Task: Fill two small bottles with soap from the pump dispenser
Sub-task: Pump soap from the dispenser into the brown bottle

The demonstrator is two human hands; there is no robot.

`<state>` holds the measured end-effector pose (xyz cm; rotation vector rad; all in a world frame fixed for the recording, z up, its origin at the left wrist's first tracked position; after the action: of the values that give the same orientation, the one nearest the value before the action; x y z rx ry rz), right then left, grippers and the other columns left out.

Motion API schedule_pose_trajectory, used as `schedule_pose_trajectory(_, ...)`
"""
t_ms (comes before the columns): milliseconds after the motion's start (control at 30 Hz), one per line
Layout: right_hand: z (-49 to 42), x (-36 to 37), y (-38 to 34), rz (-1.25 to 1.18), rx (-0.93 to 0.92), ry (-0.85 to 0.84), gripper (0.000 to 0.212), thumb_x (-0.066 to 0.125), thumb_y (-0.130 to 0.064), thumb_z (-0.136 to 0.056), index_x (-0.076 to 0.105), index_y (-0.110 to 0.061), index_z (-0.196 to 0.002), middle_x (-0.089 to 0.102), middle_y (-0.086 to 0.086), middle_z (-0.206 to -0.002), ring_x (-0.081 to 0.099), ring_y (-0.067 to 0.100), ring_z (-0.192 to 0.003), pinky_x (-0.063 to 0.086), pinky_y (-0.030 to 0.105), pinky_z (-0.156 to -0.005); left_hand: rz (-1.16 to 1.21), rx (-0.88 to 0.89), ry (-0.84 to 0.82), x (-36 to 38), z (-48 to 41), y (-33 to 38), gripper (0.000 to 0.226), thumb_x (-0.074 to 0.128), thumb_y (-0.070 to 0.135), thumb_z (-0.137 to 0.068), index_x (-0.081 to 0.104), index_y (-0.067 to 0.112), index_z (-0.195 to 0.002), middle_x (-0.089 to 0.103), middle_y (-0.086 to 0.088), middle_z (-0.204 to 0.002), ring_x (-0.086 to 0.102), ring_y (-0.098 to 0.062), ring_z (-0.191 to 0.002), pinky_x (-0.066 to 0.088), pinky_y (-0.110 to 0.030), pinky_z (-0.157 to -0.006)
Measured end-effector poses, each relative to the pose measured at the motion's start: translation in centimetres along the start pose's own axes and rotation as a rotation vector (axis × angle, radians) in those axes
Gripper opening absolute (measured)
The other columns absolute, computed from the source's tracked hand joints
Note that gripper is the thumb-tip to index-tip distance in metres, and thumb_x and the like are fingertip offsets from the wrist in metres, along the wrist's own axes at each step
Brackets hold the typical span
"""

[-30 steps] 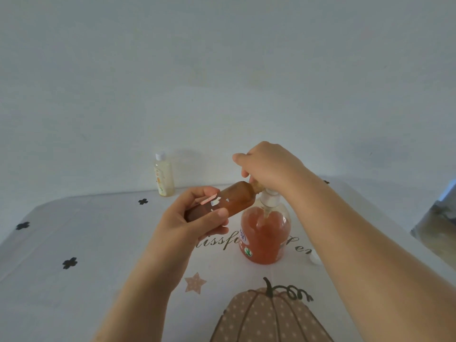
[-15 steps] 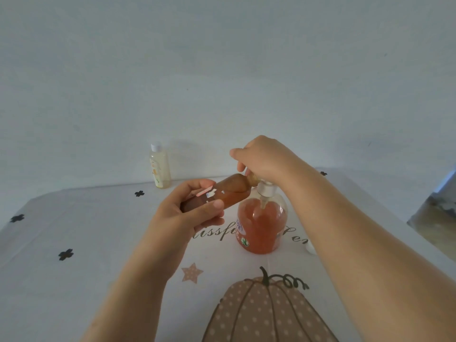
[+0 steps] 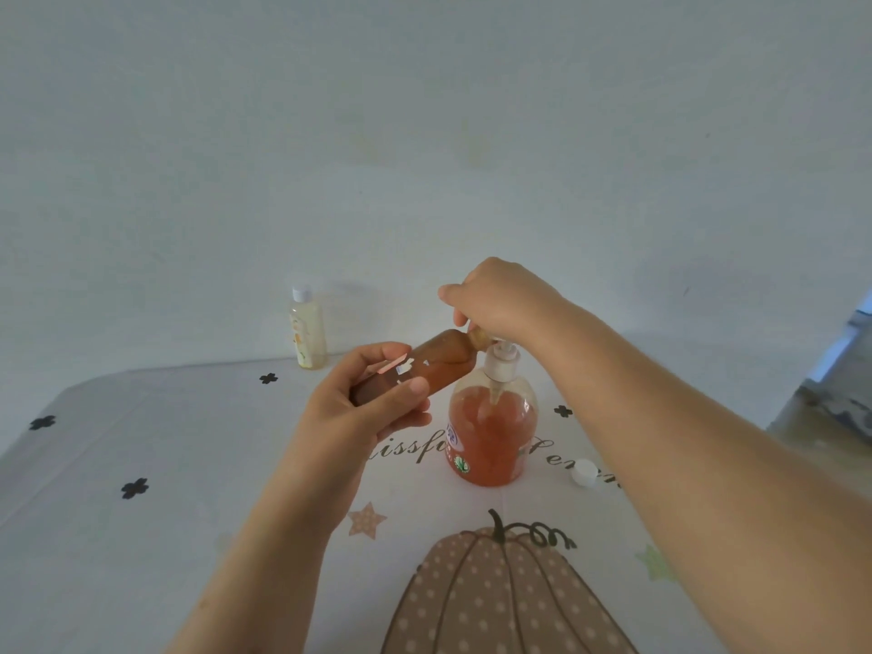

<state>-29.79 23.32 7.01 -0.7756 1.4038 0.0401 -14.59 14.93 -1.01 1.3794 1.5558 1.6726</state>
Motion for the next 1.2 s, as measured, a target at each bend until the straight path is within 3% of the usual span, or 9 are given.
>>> schedule_pose_trajectory(300, 0.1, 0.0, -0.1, 0.049, -0.015, 0.022, 0.036, 0.046, -0.039, -0.098, 0.071, -0.014, -0.096, 0.071, 0.003, -0.081, 0.064, 0.022, -0.073, 0.044, 0.029, -0.063, 0.027, -0.032, -0.023, 0.0, -0.2, -0.5, 0.041, 0.074, 0.01, -0.068, 0.063, 0.008, -0.107, 0.07, -0.008, -0.089, 0.067, -0.024, -0.077, 0.057, -0.029, -0.072)
schedule_pose_trajectory(433, -0.3, 0.6, 0.3, 0.023, -0.011, 0.008, 0.036, 0.046, -0.041, -0.098, 0.071, -0.015, -0.096, 0.073, 0.003, -0.083, 0.068, 0.023, -0.08, 0.046, 0.031, -0.067, 0.034, -0.039, -0.035, -0.1, -0.4, -0.7, 0.038, 0.073, 0.009, -0.068, 0.064, 0.008, -0.105, 0.071, -0.01, -0.091, 0.067, -0.024, -0.074, 0.056, -0.027, -0.07)
schedule_pose_trajectory(667, -1.0, 1.7, 0.8, -0.002, -0.011, -0.005, 0.027, 0.056, -0.035, -0.087, 0.072, -0.015, -0.092, 0.075, 0.004, -0.085, 0.072, 0.028, -0.08, 0.058, 0.038, -0.087, 0.04, -0.056, -0.035, -0.4, -0.8, -1.5, 0.036, 0.071, 0.005, -0.066, 0.064, 0.008, -0.101, 0.068, -0.009, -0.081, 0.065, -0.023, -0.068, 0.058, -0.029, -0.07)
schedule_pose_trajectory(1200, 0.0, -0.1, 0.4, -0.032, -0.019, 0.08, 0.034, 0.049, -0.039, -0.095, 0.071, -0.013, -0.096, 0.075, 0.002, -0.089, 0.071, 0.025, -0.084, 0.055, 0.035, -0.082, 0.063, -0.029, -0.026, 0.1, -0.4, -0.7, 0.038, 0.072, 0.006, -0.067, 0.064, 0.007, -0.104, 0.071, -0.009, -0.086, 0.066, -0.024, -0.071, 0.057, -0.028, -0.071)
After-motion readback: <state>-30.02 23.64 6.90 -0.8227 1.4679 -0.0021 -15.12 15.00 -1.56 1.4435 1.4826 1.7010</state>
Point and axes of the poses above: each hand's wrist, its own z-axis away from the middle knuckle, its own x-axis out of the palm, y = z × x, the point moved 9 cm from there along -z, towards the middle knuckle
